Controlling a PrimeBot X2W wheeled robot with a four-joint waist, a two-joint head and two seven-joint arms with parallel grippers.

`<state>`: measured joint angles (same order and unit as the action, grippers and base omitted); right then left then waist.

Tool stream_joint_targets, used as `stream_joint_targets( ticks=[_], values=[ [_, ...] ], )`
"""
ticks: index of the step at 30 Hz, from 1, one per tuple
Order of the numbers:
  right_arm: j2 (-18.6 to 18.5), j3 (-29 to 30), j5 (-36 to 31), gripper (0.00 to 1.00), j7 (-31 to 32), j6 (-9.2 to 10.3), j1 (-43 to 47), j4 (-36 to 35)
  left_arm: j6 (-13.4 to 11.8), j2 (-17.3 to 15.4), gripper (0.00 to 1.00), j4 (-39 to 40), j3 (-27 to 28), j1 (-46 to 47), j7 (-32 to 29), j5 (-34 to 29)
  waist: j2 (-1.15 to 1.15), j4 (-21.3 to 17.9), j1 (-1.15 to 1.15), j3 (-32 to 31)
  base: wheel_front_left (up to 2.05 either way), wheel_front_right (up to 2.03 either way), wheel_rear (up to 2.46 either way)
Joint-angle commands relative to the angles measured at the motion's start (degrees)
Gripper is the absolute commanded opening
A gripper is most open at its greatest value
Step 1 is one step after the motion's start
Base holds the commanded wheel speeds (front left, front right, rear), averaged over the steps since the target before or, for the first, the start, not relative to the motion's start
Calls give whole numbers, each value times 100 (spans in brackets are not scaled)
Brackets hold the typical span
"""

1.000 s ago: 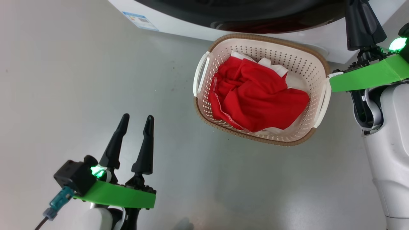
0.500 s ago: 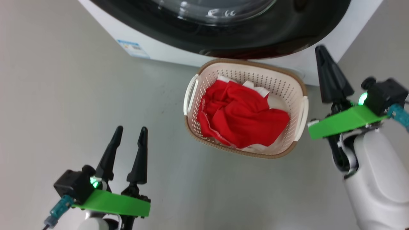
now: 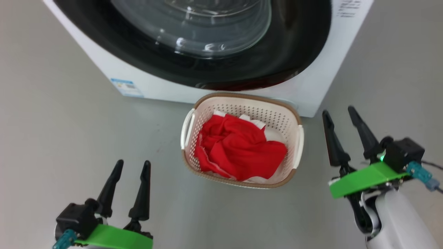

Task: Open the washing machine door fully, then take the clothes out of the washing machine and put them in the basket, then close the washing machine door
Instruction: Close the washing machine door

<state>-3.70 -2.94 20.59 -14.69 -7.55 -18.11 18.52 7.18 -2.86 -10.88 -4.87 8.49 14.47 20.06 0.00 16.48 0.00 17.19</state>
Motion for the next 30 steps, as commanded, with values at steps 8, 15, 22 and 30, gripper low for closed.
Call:
stream_joint_targets(
  ticks=[8, 15, 22, 30],
  values=[
    [75, -26, 60, 100, -31, 6, 627, -188, 31, -323, 100, 177, 334, -249, 52, -92, 0, -555, 0, -528, 0, 0, 0],
    [80, 89, 101, 100, -31, 6, 1107, -268, 31, -421, 100, 235, 434, -425, 52, -80, 0, -823, 0, -766, 0, 0, 0],
    [81, 263, 102, 100, -31, 6, 1498, -323, 31, -512, 100, 274, 503, -524, 52, -79, 0, -1072, 0, -868, 0, 0, 0],
    [81, 422, 126, 100, -31, 6, 1868, -470, 31, -530, 100, 279, 645, -697, 52, -143, 0, -1317, 0, -1002, 0, 0, 0]
  ],
)
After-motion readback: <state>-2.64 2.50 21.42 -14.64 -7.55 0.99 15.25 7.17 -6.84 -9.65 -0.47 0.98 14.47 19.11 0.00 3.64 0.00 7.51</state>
